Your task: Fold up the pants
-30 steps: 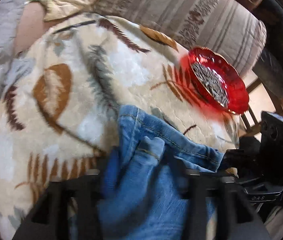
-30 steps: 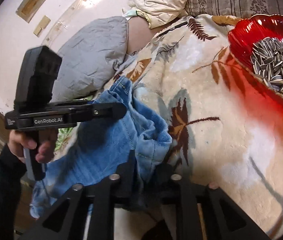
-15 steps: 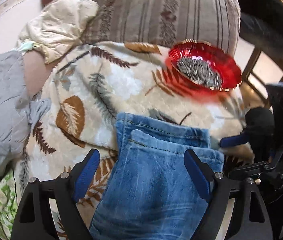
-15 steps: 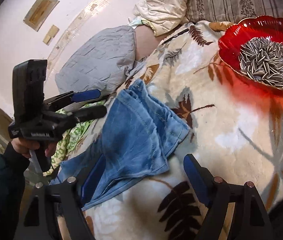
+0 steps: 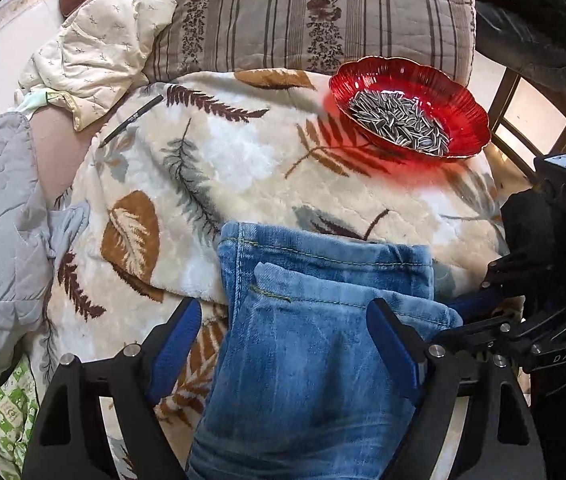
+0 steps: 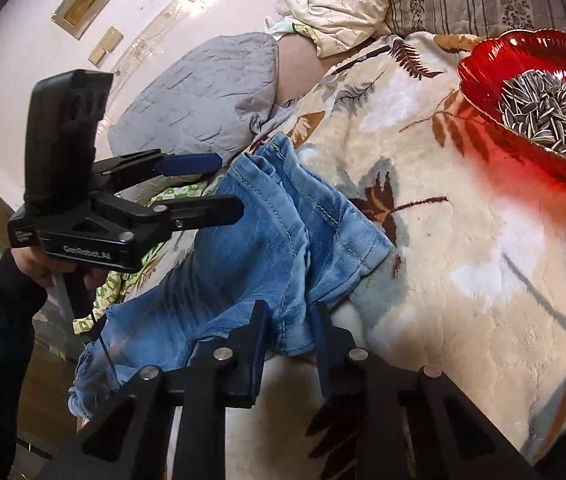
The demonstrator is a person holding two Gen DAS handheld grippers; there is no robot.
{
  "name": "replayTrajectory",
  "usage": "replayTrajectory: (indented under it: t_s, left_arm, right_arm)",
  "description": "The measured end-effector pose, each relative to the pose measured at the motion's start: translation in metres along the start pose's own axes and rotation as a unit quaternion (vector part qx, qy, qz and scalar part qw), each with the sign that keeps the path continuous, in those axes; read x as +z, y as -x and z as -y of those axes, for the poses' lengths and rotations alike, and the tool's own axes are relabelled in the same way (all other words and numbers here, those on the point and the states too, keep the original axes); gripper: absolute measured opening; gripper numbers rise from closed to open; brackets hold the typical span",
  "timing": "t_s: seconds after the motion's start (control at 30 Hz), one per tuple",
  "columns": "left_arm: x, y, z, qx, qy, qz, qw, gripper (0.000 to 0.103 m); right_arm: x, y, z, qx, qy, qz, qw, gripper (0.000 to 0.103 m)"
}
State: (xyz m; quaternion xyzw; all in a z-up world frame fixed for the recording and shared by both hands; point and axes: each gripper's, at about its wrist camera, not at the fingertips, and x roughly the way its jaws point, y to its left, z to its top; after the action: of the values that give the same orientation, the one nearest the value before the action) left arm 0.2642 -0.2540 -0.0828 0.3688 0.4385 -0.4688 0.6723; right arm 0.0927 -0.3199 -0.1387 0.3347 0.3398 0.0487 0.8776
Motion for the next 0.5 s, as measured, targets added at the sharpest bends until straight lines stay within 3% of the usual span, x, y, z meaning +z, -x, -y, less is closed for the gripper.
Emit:
replayTrajectory:
  t_s: [0.03,0.07,0.1,0.17,0.2,0.37,0.5]
  left_arm:
    - [0.0,-0.001,0.0,-0.003,-0.001,-0.001,1.0,0.079]
    - [0.001,-0.004,0.001,-0.007,-0.003,-0.004,1.0,0.067]
    - [0.002,-0.006,0.002,-0.006,-0.007,-0.007,0.9999,0.049]
    - [0.003,-0.012,0.004,0.002,-0.013,-0.018,0.9998,0.027]
    - [0.002,-0.014,0.004,0.008,-0.015,-0.024,0.9996,0.01]
    - [-0.003,-0.011,-0.003,-0.004,0.006,-0.017,0.9998,0.004]
    - [-0.001,0.01,0.001,-0.003,0.002,0.008,1.0,0.004]
  right_arm:
    - [0.0,0.0,0.0,-0.001,0.0,0.001,1.0,0.023]
    - [0.0,0.0,0.0,-0.001,0.001,0.0,1.0,0.023]
    - [0.0,-0.001,0.0,-0.003,0.002,-0.001,1.0,0.023]
    - [0.0,0.001,-0.001,-0.005,0.006,0.0,1.0,0.023]
    - [-0.001,0.001,-0.002,-0.007,0.007,0.0,1.0,0.023]
    - [-0.001,0.005,-0.004,-0.015,0.012,0.005,1.0,0.022]
    - [-0.001,0.018,-0.012,-0.021,0.033,0.022,0.999,0.014]
